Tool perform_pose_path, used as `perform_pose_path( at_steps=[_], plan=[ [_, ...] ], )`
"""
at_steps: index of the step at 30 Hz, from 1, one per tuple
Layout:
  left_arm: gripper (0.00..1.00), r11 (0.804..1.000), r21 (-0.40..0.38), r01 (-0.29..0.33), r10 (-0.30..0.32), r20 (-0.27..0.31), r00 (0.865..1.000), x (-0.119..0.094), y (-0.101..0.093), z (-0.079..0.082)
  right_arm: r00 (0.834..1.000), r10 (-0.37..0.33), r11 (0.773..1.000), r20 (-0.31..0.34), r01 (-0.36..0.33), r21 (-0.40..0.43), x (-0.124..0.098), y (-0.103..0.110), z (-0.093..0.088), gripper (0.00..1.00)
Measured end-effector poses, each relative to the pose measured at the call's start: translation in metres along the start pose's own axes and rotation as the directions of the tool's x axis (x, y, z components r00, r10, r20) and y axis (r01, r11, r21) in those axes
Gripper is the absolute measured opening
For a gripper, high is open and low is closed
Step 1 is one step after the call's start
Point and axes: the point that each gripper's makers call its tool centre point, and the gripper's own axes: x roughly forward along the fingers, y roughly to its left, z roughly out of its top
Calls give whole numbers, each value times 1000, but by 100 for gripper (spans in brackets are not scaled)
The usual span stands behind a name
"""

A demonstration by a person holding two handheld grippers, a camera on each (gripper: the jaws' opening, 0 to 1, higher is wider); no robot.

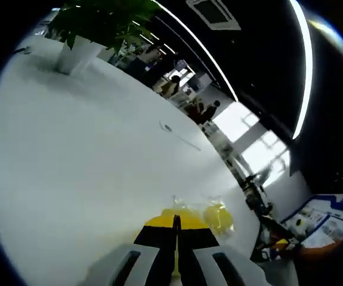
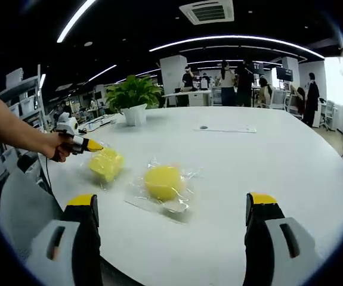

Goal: Compare the silicone blocks by pressing each to a similar depth, holding the contact briefly, and releasing to observe deformation and rebound differences across the visible hardness samples.

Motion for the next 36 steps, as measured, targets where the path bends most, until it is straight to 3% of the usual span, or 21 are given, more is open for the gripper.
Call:
perform_pose_path(
  at_steps=[11, 36],
  plan=[
    [0, 988, 92, -123, 131, -84, 988, 6, 21, -22, 1000, -6, 1000, -1, 6, 11, -2, 1, -2, 96],
    [0, 964, 183, -193, 213, -97, 972, 5, 31, -26, 1000, 4, 1000, 4, -4, 13, -3, 4, -1, 96]
  ],
)
